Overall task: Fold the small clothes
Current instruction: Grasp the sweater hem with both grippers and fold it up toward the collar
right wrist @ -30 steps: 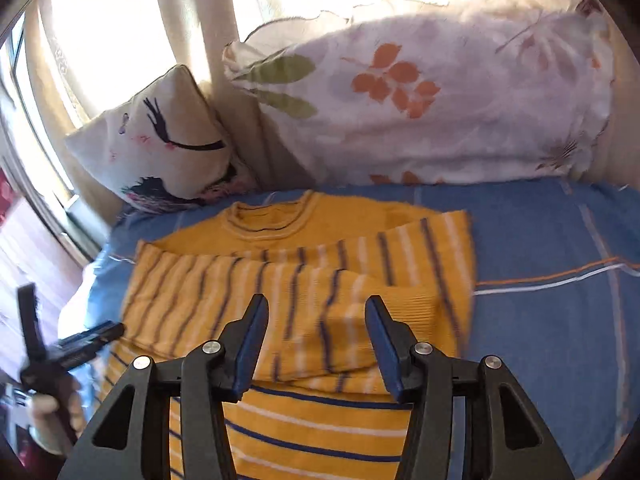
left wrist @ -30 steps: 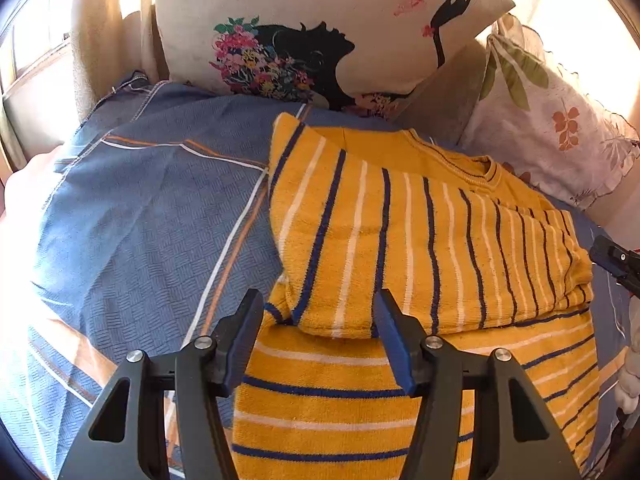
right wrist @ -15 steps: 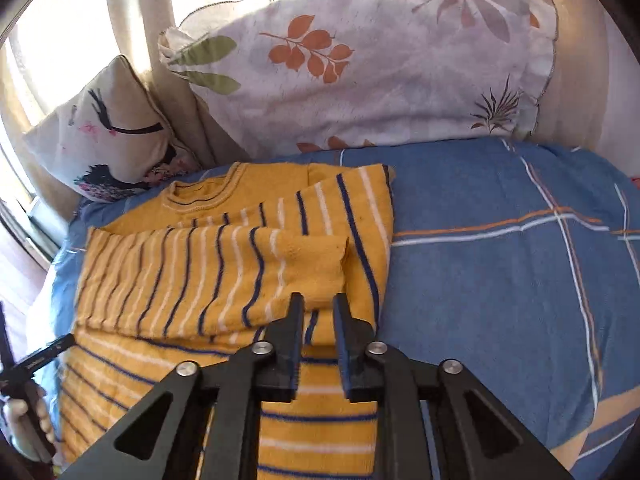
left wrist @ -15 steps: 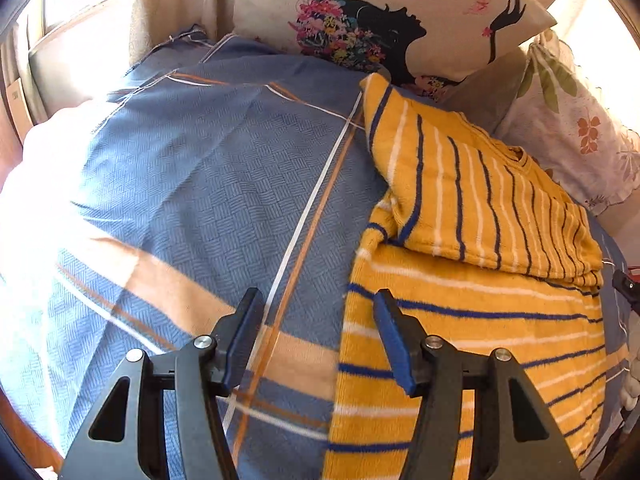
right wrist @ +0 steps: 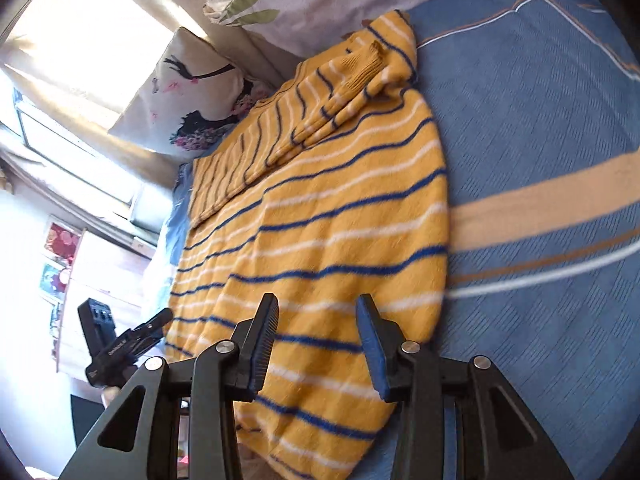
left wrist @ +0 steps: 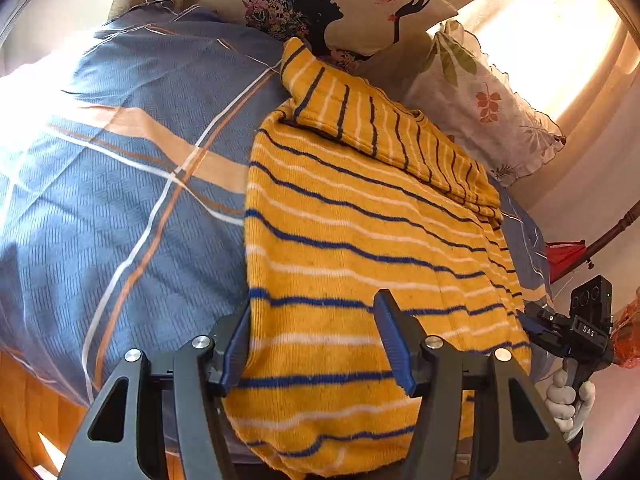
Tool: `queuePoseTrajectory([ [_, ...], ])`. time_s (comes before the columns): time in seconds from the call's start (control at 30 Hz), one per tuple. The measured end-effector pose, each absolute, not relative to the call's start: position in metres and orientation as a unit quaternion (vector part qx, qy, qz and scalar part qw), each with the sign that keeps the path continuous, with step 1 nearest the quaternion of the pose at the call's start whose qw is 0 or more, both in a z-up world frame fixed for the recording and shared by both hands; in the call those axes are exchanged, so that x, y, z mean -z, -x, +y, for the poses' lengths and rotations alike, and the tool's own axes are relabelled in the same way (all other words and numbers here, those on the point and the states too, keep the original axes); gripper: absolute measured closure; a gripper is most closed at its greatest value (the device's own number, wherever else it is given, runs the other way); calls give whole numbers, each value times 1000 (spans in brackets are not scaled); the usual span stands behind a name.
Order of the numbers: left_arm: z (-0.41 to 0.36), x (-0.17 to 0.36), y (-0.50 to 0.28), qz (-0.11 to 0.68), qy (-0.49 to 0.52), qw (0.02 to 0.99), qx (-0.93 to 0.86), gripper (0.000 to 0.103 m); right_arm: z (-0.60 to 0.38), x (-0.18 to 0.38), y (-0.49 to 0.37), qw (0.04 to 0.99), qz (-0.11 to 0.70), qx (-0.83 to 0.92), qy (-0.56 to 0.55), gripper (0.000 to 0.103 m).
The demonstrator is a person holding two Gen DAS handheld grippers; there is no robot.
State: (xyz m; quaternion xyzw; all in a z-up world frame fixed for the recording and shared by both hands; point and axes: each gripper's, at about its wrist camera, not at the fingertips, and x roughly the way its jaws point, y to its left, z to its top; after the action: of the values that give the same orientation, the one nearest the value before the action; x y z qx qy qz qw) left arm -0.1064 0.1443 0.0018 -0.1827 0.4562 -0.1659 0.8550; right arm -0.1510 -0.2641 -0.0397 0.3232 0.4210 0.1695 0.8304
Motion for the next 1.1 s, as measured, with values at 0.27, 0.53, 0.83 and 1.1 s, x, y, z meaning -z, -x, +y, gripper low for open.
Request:
queuePoseTrajectory([
  [0.27, 161, 3, 145, 435, 237, 847, 196, 47, -227, 46, 201, 826, 392, -246, -322, 59],
  [0.53, 167, 25, 170, 453, 252, 827, 215, 47, -240, 54, 242, 821, 375, -254, -347, 59],
  [0.83, 194, 33, 184, 428, 291, 833, 196, 40, -266, 55, 271, 854, 353, -176, -340, 45],
  [1.1, 166, 53, 178, 464, 266, 810, 240, 37, -235, 62, 255, 839, 372, -225, -327, 44],
])
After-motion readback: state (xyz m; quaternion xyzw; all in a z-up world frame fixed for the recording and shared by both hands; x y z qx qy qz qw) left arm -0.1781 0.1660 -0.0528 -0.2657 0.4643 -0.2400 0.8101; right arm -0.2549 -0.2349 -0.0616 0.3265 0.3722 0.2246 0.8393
